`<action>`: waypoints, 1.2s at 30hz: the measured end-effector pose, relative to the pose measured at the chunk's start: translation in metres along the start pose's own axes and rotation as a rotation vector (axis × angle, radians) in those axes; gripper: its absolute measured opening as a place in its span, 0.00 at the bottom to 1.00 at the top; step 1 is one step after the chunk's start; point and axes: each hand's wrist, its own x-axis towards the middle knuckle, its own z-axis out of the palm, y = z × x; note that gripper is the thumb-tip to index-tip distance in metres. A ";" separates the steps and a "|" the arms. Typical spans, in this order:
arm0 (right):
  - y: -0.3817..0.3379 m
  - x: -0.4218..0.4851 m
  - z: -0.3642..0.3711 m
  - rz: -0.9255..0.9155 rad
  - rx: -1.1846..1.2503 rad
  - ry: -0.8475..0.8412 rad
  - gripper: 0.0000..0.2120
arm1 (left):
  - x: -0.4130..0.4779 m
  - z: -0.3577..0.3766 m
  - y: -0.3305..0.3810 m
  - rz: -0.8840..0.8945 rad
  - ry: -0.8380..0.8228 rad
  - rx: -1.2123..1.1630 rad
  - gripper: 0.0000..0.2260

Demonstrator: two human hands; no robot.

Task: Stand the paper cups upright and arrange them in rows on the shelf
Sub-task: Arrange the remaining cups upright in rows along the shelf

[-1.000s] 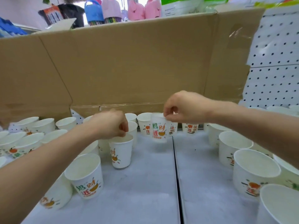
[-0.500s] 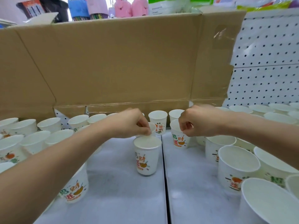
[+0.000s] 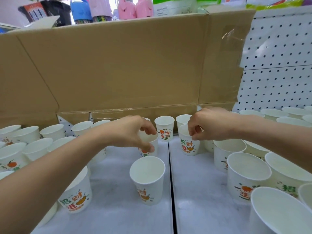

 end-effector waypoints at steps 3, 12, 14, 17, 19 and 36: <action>0.001 -0.001 -0.001 -0.018 -0.021 0.025 0.05 | 0.002 -0.004 -0.007 0.007 -0.022 0.054 0.11; -0.001 -0.002 0.002 0.006 -0.027 0.082 0.07 | 0.034 0.021 0.007 0.097 0.093 0.014 0.06; 0.000 -0.002 0.002 0.013 -0.019 0.081 0.06 | 0.040 0.024 0.011 0.112 0.105 -0.025 0.06; 0.001 -0.002 0.004 0.018 -0.017 0.082 0.06 | 0.046 0.027 0.015 0.116 0.119 -0.071 0.07; 0.002 -0.002 0.005 0.021 -0.023 0.079 0.06 | 0.048 0.029 0.017 0.106 0.123 -0.073 0.07; 0.007 -0.001 0.002 0.000 -0.058 -0.005 0.04 | 0.051 0.033 0.020 0.102 0.134 -0.129 0.12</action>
